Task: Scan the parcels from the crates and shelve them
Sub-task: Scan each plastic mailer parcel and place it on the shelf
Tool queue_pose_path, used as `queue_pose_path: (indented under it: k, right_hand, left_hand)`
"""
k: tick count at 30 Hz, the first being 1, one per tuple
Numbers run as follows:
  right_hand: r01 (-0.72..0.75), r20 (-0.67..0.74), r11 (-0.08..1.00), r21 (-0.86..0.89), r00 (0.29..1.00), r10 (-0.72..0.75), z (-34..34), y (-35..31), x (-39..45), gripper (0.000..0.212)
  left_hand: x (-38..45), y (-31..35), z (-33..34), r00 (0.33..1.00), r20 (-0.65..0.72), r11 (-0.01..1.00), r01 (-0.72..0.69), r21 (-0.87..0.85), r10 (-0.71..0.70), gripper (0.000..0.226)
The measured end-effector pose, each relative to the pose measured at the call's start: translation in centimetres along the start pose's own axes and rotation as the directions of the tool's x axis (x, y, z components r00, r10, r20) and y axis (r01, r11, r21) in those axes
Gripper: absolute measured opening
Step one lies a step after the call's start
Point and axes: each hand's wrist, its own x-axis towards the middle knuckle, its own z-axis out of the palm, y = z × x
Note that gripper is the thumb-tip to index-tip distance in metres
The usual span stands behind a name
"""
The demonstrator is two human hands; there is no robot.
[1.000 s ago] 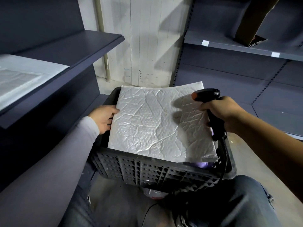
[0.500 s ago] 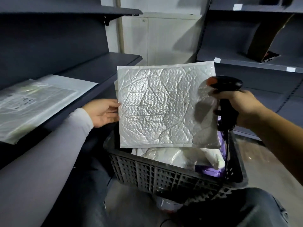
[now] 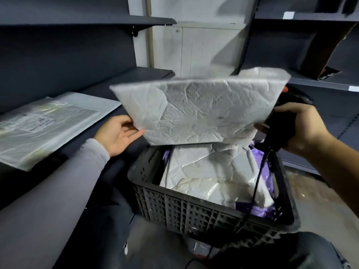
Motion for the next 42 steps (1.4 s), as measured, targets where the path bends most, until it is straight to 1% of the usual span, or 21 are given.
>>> queue_pose_path:
  k: [1,2,4,5,6,8,9,11,14,19,21,23,25,26,28,31,33,37,39,41,42]
  right_hand:
    - [-0.003,0.003,1.0,-0.014,1.0,0.003,0.0,0.2,-0.1,0.034]
    - [-0.005,0.006,0.999,-0.053,1.0,0.005,-0.2,0.5,0.0,0.033]
    - [0.016,-0.044,0.982,-0.188,0.999,-0.024,-0.6,1.2,0.1,0.019]
    - [0.014,-0.1,0.982,-0.191,0.994,-0.034,-0.8,1.7,0.2,0.016]
    - [0.013,-0.151,0.987,-0.162,0.988,-0.038,-1.0,2.1,0.5,0.019]
    - [0.027,-0.195,0.985,-0.171,0.979,-0.06,-1.2,3.0,1.0,0.025]
    - [0.034,-0.204,0.982,-0.184,0.976,-0.072,-1.2,3.4,1.4,0.026]
    - [0.033,-0.191,0.983,-0.18,0.979,-0.068,-1.0,3.9,1.7,0.026]
    - [-0.004,-0.215,0.98,-0.199,0.976,-0.04,-0.8,4.7,2.3,0.022]
    - [-0.045,-0.256,0.959,-0.278,0.966,-0.029,0.0,5.9,3.2,0.021]
    - [-0.061,-0.264,0.951,-0.303,0.964,-0.023,0.3,6.4,3.6,0.02]
    - [-0.062,-0.265,0.938,-0.342,0.964,-0.033,0.2,7.1,4.2,0.018]
    - [-0.042,-0.286,0.918,-0.395,0.955,-0.079,0.3,7.8,4.7,0.017]
    - [-0.028,-0.296,0.909,-0.415,0.949,-0.105,0.3,8.2,4.9,0.016]
    - [0.006,-0.304,0.892,-0.453,0.939,-0.161,0.3,8.8,5.0,0.016]
    - [0.048,-0.309,0.862,-0.505,0.922,-0.233,0.0,9.5,5.0,0.016]
    - [0.056,-0.32,0.85,-0.523,0.912,-0.256,-0.1,9.8,5.0,0.015]
    - [0.073,-0.298,0.834,-0.547,0.914,-0.275,0.2,10.0,4.7,0.017]
    - [0.07,-0.29,0.823,-0.564,0.917,-0.276,0.3,10.1,4.6,0.017]
    - [0.046,-0.286,0.801,-0.597,0.92,-0.267,0.4,10.2,4.5,0.011]
    - [0.032,-0.293,0.788,-0.615,0.918,-0.266,0.5,10.2,4.4,0.01]
  left_hand:
    - [0.2,-0.4,-0.3,0.999,0.037,1.0,-0.012,0.002,0.011,0.013]
    - [0.3,-0.8,-0.6,0.996,0.081,0.999,-0.027,0.027,0.025,0.017]
    - [0.7,-1.5,-1.3,0.994,0.108,0.983,-0.043,0.179,0.024,0.034]
    - [0.9,-1.8,-1.5,0.995,0.096,0.97,-0.045,0.24,0.023,0.044]
    - [1.1,-2.2,-1.8,0.996,0.092,0.969,-0.034,0.246,0.011,0.054]
    - [1.4,-3.1,-2.2,0.991,0.131,0.984,-0.01,0.178,-0.014,0.062]
    - [1.7,-3.4,-2.5,0.989,0.149,0.989,0.001,0.149,-0.023,0.062]
    - [2.3,-4.0,-2.9,0.987,0.156,0.986,0.009,0.169,-0.036,0.058]
    - [3.4,-4.5,-3.3,0.986,0.143,0.952,0.034,0.304,-0.081,0.053]
    - [4.4,-5.2,-4.3,0.974,0.162,0.906,0.081,0.416,-0.161,0.054]
    - [4.8,-5.9,-4.6,0.976,0.151,0.865,0.065,0.498,-0.16,0.065]
    - [5.2,-6.4,-4.8,0.98,0.133,0.826,0.048,0.562,-0.148,0.084]
    - [5.7,-6.6,-4.7,0.979,0.112,0.798,0.068,0.599,-0.168,0.103]
    - [5.9,-6.7,-4.7,0.979,0.091,0.786,0.088,0.612,-0.181,0.106]
    - [6.0,-6.6,-4.5,0.975,0.053,0.75,0.133,0.648,-0.218,0.097]
    - [5.6,-6.4,-4.2,0.953,0.071,0.638,0.142,0.757,-0.295,0.053]
    - [5.3,-6.3,-4.1,0.95,0.074,0.588,0.124,0.799,-0.302,0.038]
    - [4.9,-6.1,-4.2,0.96,0.034,0.608,0.148,0.78,-0.278,0.037]
    - [4.8,-6.0,-4.3,0.958,0.027,0.594,0.154,0.789,-0.284,0.038]
    - [4.8,-6.0,-4.3,0.96,0.027,0.592,0.149,0.792,-0.278,0.04]
    - [4.8,-6.1,-4.2,0.963,0.026,0.616,0.151,0.773,-0.269,0.041]
